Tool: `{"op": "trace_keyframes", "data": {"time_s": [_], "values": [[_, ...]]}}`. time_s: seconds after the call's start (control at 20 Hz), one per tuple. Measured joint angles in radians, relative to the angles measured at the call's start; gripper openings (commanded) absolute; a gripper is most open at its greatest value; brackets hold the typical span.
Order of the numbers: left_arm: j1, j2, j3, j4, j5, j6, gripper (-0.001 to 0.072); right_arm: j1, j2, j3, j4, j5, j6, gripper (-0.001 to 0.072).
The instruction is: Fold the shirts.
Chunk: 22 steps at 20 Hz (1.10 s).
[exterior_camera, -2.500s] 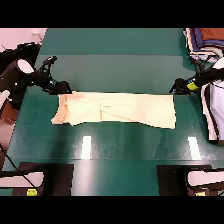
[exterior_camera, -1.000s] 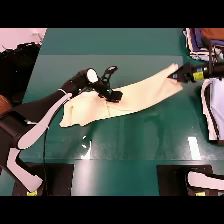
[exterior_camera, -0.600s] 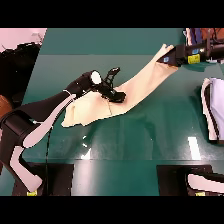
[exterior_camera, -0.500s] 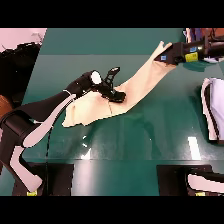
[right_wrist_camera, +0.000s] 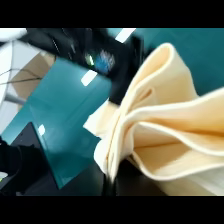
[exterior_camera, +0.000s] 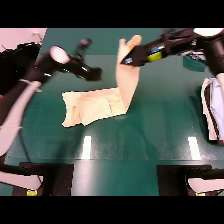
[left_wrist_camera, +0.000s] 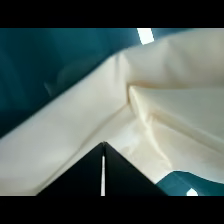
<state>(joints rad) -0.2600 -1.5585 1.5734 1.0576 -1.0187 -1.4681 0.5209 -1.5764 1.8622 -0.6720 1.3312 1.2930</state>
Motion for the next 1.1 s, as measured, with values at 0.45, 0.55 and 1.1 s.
{"op": "trace_keyframes", "data": {"time_s": [0.45, 0.55, 1.1], "values": [[0.356, 0.349, 0.000, 0.223, -0.089, 0.003, 0.0026, 0.401, -0.248, 0.025, 0.085, -0.322, -0.070, 0.0435], [0.382, 0.369, 0.000, 0.233, -0.111, 0.012, 0.0026, 0.409, -0.264, 0.024, 0.077, -0.320, -0.075, 0.0434], [0.413, 0.389, -0.010, 0.193, -0.172, 0.034, 0.0026, -0.017, -0.077, -0.431, -0.156, -0.230, 0.035, 0.0631]]}}
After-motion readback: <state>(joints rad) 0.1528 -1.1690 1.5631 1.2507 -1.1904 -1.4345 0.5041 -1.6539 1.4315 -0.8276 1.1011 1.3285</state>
